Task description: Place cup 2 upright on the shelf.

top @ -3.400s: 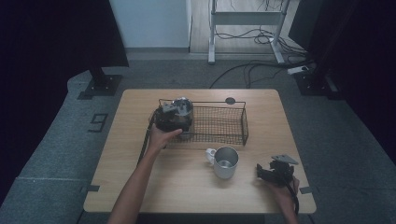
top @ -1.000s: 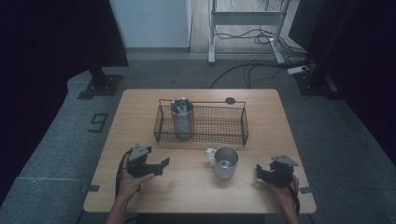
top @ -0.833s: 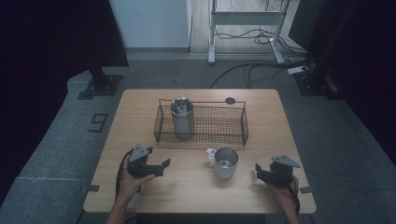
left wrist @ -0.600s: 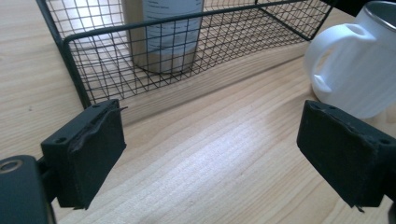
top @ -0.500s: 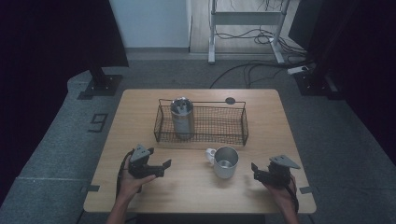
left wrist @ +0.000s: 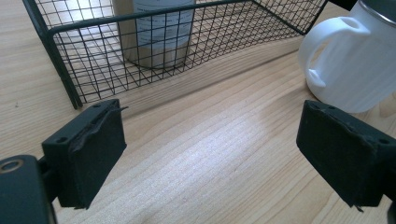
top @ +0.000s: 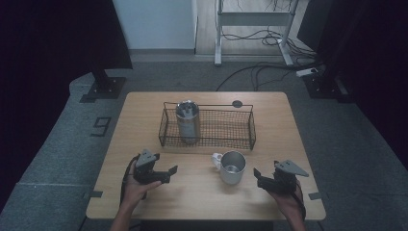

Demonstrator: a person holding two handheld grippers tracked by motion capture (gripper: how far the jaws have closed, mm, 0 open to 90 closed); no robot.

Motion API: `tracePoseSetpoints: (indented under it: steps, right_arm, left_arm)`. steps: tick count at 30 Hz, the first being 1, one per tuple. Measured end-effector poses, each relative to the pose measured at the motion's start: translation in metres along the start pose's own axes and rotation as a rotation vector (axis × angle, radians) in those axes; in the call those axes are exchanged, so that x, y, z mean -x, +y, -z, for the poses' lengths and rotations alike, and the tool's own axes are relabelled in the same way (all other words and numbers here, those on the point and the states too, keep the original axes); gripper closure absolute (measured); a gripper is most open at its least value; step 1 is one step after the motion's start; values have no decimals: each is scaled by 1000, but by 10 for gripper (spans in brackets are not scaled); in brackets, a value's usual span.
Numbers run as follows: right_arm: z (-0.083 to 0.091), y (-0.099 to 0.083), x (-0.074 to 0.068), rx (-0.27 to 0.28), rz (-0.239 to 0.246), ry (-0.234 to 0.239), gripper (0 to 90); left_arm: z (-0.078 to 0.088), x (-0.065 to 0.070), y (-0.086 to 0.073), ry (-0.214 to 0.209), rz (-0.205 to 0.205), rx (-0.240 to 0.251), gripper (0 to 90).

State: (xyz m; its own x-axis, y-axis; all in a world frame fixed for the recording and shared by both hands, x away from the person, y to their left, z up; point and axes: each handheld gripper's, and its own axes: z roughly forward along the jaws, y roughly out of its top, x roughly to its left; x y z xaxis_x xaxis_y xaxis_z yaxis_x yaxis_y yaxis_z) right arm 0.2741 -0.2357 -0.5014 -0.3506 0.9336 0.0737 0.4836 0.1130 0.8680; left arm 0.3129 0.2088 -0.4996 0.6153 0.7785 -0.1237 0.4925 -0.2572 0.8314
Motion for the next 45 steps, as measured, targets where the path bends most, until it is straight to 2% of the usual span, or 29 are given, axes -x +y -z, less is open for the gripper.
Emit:
tracePoseSetpoints:
  steps: [6,15,30,45]
  right_arm:
    - [8,6,-8,19,7,37,131]
    - [10,12,-18,40,2,93,129]
    - [1,17,-36,35,3,160,109]
    - [-12,21,-47,20,14,193,65]
  left_arm:
    - [-1,0,0,4,12,-4,80]
    - [1,0,0,4,24,6,81]
    - [-4,3,-1,-5,18,-10,81]
    - [-8,2,-3,-6,30,-15,81]
